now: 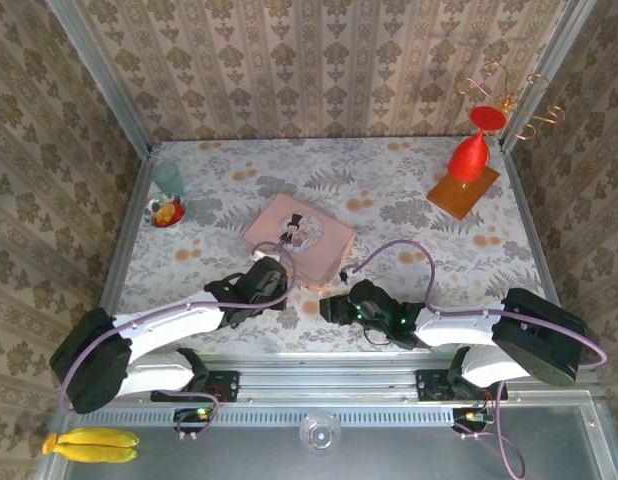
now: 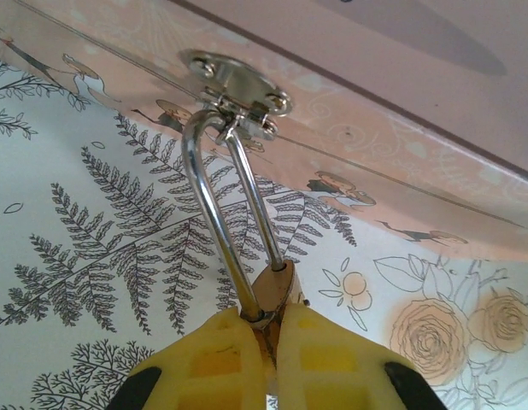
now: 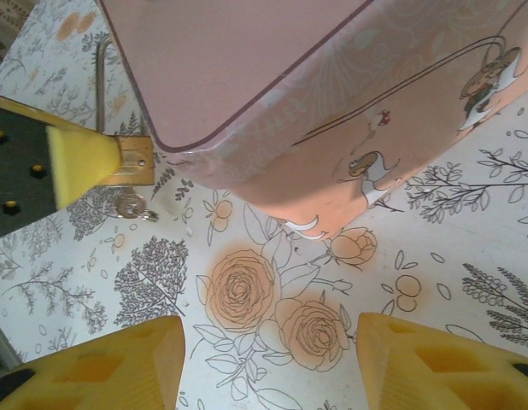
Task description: Unlock the padlock with the key
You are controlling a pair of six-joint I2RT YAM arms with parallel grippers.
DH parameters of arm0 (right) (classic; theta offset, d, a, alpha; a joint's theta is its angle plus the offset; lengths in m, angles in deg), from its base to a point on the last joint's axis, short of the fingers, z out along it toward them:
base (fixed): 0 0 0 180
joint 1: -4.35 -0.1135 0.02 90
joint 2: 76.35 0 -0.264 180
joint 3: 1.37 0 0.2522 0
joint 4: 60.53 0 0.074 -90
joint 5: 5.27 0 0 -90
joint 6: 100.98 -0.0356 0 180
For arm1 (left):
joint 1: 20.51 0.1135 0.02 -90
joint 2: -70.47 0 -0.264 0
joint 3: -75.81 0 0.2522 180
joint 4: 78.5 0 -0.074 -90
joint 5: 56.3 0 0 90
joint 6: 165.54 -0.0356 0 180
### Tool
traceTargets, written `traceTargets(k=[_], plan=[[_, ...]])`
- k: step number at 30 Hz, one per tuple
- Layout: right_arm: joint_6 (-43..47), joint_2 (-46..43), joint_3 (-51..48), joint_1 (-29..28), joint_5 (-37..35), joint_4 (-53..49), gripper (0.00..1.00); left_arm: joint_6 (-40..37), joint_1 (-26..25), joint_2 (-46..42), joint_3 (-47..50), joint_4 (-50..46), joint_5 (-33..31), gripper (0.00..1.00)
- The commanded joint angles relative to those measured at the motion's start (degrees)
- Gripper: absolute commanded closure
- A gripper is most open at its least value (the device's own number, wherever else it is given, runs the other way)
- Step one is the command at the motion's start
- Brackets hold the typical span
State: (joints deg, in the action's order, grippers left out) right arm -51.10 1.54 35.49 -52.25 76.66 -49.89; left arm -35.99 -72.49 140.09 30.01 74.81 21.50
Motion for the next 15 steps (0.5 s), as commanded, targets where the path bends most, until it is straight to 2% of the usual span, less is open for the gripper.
traceTargets(k=[1,7,10,15], plan=[[1.4,0.0,2.2,0.2,3.0,0.4,0.43,-0.1,-1.3,4.3,-1.7,-4.0,-4.9,1.0],[1.0,-2.2,1.8,0.2,0.6,-1.8,0.44,1.1,-3.2,9.2,-5.0,-3.8,-4.6,1.0],[1.7,-3.7,1.8,0.1,0.8,-3.1,0.43,1.3,-4.1,9.3,-5.8,-4.0,-4.5,0.96],[1.0,-4.4,1.8,0.2,2.2,-2.5,0.43,1.8,-3.7,6.3,-3.6,-1.9,-4.0,0.8]])
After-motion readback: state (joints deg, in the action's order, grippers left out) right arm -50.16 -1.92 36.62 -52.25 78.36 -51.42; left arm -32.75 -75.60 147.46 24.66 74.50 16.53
